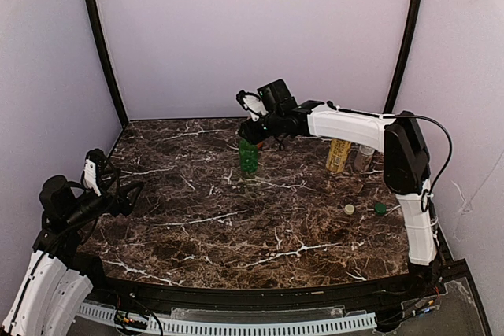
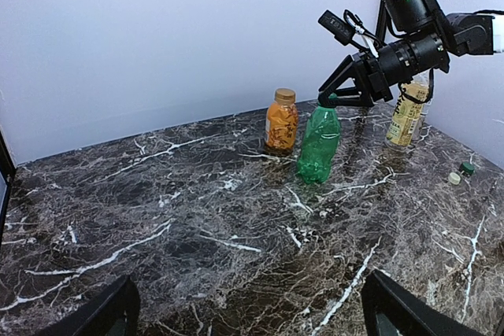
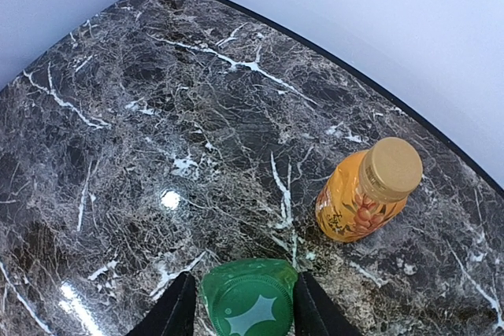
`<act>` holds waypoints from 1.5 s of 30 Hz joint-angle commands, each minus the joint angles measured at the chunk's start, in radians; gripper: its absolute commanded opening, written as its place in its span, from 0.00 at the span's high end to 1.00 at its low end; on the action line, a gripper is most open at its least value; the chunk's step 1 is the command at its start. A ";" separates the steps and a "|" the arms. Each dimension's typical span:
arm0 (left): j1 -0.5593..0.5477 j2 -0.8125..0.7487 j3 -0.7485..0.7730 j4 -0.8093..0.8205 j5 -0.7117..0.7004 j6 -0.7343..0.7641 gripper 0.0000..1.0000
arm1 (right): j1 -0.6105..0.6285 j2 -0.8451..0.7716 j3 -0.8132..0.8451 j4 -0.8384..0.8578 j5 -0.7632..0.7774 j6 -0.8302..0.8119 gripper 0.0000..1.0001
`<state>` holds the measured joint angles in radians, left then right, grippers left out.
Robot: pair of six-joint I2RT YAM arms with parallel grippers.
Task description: Unscrew the bottle caps
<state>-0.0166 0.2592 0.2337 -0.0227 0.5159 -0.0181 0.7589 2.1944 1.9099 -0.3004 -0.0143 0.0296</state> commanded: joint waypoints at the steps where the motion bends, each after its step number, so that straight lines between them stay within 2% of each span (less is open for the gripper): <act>1: 0.004 -0.011 -0.014 0.018 0.016 -0.015 0.01 | 0.000 0.018 -0.006 -0.008 0.028 -0.009 0.58; 14: 0.004 -0.015 -0.014 0.018 0.014 -0.017 0.01 | 0.000 0.023 -0.007 -0.017 0.054 -0.023 0.66; 17: 0.004 -0.015 -0.014 0.018 0.016 -0.016 0.01 | -0.001 0.021 -0.008 -0.021 0.053 -0.023 0.76; 21: 0.004 -0.015 -0.015 0.018 0.022 -0.014 0.01 | 0.000 0.008 -0.005 -0.028 0.034 -0.022 1.00; 27: 0.004 -0.008 -0.022 0.018 0.060 -0.004 0.01 | 0.014 -0.086 0.000 -0.054 -0.118 0.045 1.00; 31: 0.004 0.013 -0.026 0.018 0.071 0.004 0.02 | 0.051 -0.204 -0.107 0.062 -0.241 0.156 1.00; 34: 0.004 0.045 -0.019 0.018 0.096 -0.001 0.04 | 0.100 -0.270 -0.173 0.147 -0.266 0.212 1.00; 38: -0.007 0.127 0.054 -0.003 0.204 0.004 0.03 | 0.177 -0.310 -0.187 0.206 -0.259 0.254 1.00; 41: -0.084 0.200 0.169 -0.156 0.226 0.155 0.01 | 0.233 -0.316 -0.178 0.254 -0.277 0.272 1.00; 45: -0.210 0.329 0.404 -0.377 0.213 0.360 0.01 | 0.290 -0.294 -0.129 0.277 -0.298 0.281 1.00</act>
<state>-0.1356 0.5083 0.4580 -0.1967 0.6884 0.1181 1.0119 1.8801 1.7432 -0.0895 -0.2760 0.2729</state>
